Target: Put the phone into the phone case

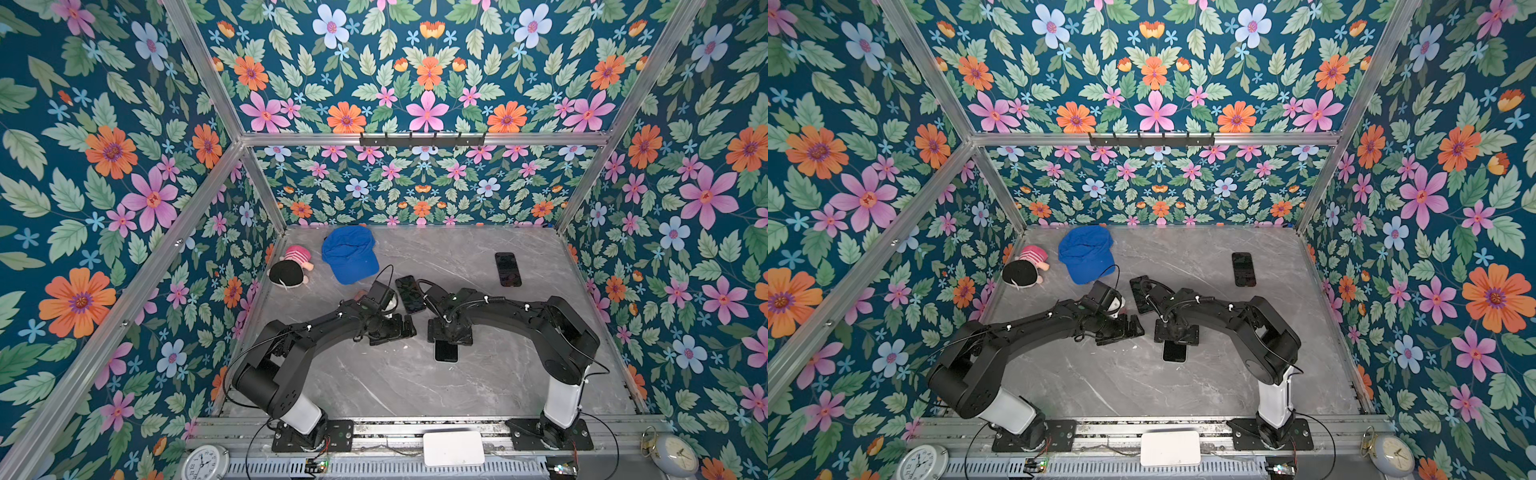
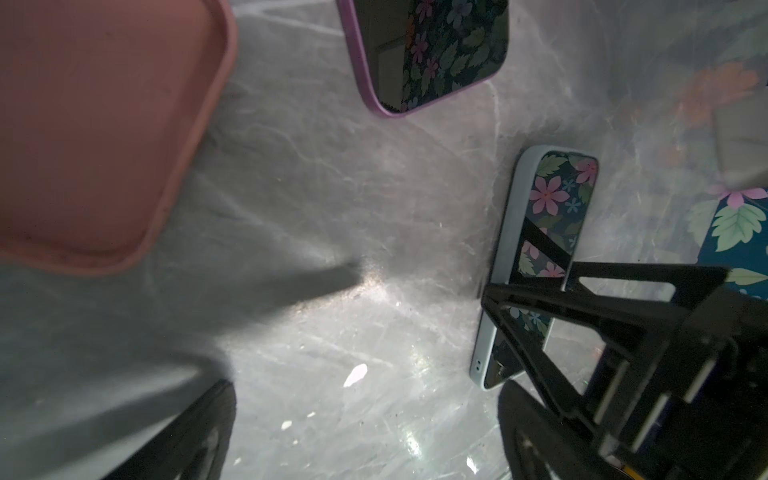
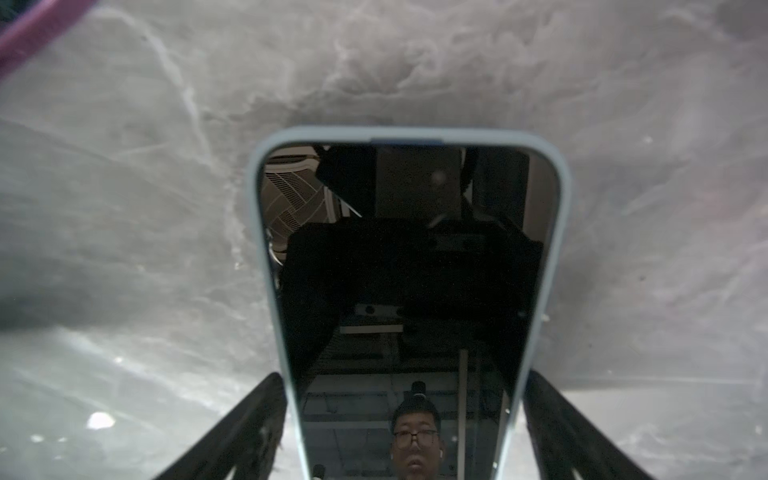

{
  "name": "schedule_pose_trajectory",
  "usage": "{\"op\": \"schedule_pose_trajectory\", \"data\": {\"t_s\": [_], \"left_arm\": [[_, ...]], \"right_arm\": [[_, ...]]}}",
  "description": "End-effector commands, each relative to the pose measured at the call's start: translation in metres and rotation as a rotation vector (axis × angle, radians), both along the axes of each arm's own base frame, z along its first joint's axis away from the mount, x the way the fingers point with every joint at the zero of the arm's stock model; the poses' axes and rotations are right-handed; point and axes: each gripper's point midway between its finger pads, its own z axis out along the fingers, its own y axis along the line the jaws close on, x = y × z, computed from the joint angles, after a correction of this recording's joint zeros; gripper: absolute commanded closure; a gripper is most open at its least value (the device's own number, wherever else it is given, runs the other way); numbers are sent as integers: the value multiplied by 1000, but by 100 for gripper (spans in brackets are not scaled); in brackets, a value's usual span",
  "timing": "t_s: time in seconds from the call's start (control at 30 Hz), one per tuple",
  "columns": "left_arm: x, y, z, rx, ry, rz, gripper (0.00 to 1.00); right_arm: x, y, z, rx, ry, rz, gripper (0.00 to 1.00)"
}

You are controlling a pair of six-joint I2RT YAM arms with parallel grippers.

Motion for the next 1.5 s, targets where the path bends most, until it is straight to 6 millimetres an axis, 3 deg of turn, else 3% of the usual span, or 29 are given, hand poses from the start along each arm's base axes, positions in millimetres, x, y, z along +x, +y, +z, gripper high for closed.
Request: {"op": "schedule_pose_trajectory", "data": {"t_s": [0.0,0.27,0.53,0.67,0.8,1.03,1.27,1.47], "left_arm": [[1,-1,2,-11,-9,-13,0],[1,1,2,-16,-9,-12,0],[5,-3,9,-41,-20,-23,0],[11,-8,15,-61,-32,-34,0],[18,-16,21,-96,-44,-62,1],[31,-25,29,-136,-59,-84,1],[38,-32,30,-160,-46,-113,1],[42,-32,30,-160,-42,-123,1]], "right_arm": [[-5,-13,-4,-70,21,-9,19],[-4,-12,-3,-67,20,-6,35],[2,-22,7,-66,13,-9,38],[15,-33,16,-41,-5,-6,40],[40,-52,26,-14,-35,11,42],[107,-100,46,-4,-111,23,46],[173,-128,51,-14,-152,62,47],[214,-141,46,40,-175,111,50]]}}
